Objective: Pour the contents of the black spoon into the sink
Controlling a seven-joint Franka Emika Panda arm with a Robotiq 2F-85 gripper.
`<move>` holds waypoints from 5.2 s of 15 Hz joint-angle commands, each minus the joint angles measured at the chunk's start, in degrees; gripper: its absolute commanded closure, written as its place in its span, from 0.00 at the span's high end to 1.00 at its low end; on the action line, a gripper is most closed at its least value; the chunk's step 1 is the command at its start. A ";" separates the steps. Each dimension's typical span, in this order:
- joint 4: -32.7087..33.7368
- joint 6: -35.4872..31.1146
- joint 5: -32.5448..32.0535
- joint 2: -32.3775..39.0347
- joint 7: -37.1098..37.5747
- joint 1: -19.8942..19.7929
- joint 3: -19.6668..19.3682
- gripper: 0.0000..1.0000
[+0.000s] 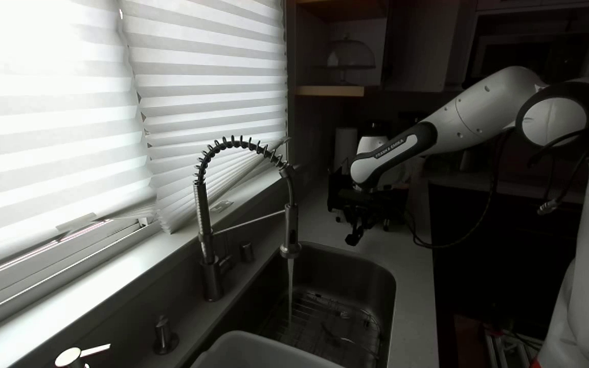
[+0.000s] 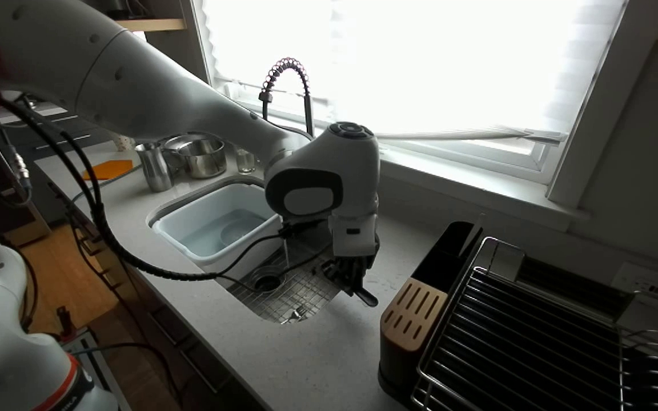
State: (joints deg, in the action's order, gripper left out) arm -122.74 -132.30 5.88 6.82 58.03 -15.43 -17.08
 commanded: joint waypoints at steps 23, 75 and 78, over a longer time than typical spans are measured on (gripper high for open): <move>1.27 3.92 -12.71 -7.17 2.91 4.94 6.63 0.06; 9.42 15.58 -49.89 -8.25 31.49 11.25 13.25 0.06; 8.63 15.85 -42.47 -8.27 32.63 9.89 11.74 0.06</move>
State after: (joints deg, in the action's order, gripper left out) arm -112.81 -117.01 -43.33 -0.84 90.39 -4.33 -4.06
